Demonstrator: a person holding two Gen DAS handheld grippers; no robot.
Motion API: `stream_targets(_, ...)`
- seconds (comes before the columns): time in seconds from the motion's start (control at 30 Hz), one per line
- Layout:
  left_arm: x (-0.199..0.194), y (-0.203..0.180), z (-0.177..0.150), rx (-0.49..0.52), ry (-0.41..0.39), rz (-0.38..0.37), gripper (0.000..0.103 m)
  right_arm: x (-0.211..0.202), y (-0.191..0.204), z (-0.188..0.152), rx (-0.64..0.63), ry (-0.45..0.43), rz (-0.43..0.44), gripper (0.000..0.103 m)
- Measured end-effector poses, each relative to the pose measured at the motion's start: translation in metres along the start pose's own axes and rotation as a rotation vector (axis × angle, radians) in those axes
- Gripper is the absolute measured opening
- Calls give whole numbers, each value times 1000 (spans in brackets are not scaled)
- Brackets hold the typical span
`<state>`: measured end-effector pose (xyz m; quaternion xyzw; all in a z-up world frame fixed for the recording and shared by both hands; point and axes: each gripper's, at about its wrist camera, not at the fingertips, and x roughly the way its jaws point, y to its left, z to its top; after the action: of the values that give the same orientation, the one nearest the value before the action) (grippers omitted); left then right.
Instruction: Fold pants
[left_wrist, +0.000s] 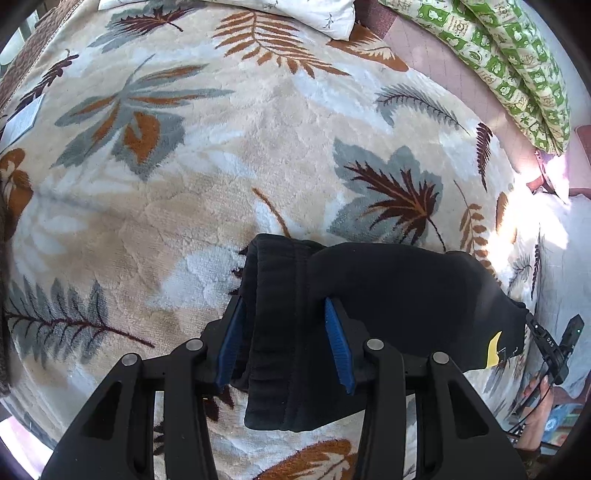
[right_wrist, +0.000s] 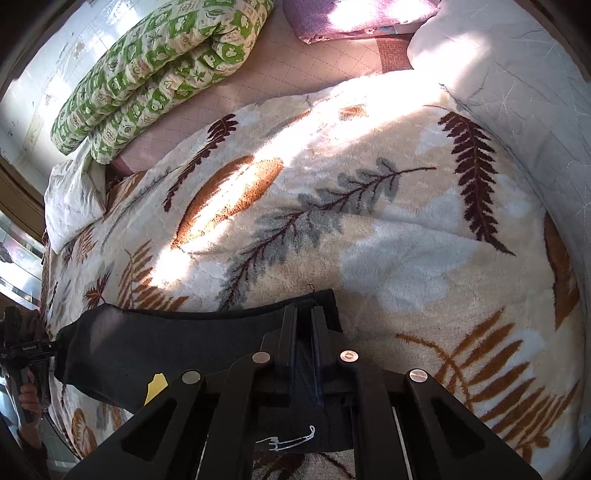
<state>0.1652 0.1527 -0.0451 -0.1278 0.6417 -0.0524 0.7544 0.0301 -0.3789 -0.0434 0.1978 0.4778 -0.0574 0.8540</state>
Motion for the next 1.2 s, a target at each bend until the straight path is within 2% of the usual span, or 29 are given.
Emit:
stream_targets(0.07,3,1,1,-1,12,-12,44,5,-3,-3,16,24,13,13)
stream_targets(0.13,8,2,2,-15,33,-33,48,7,-4,-4,28,18,15,17)
stream_targets(0.2,8,-1,2,-27,21,-26,48,10,-7,-6,53,12,22,22)
stream_targets(0.27,1,-4,3,-34,-6,-33,30,14,-4,-7,38,12,14,20)
stream_targets(0.3,-2,-3,5,-49,-14,-40,29,14,0,-7,11,9,-4,11)
stream_targets(0.33,-7,-1,7,-67,-34,-41,25,12,3,-7,-11,-2,-15,10)
stream_targets(0.4,-11,0,10,-71,-71,-9,25,4,6,-5,-18,-39,-8,9)
stream_targets(0.5,0,-6,8,-24,-69,72,25,-13,3,1,12,-122,19,9)
stream_targets(0.6,11,-15,4,30,-66,146,27,-2,-2,1,19,-96,-14,9)
stream_targets(0.67,10,-18,3,51,-68,153,27,12,-6,-4,18,-60,-49,9)
stream_targets(0.73,5,-15,3,48,-66,118,28,21,-11,-8,46,-44,-58,13)
stream_targets(0.77,2,-12,3,49,-61,88,28,21,-13,-9,72,-41,-49,23)
stream_targets(0.83,-3,-6,3,46,-52,44,28,15,-15,-9,111,-35,-60,26)
stream_targets(0.9,-5,-3,5,37,-37,7,28,-6,-2,-4,67,-111,-107,26)
stream_targets(0.93,-5,0,6,28,-26,-11,28,-16,11,1,28,-152,-98,26)
stream_targets(0.97,-4,1,8,18,-17,-25,29,-22,25,8,-8,-172,-48,28)
stream_targets(1.03,0,1,9,6,-2,-51,34,-19,61,26,-75,-130,124,37)
stream_targets(1.13,7,-2,14,-3,23,-76,35,14,133,51,-195,2,334,39)
stream_targets(1.2,11,-4,16,-5,36,-86,35,50,187,53,-291,120,401,35)
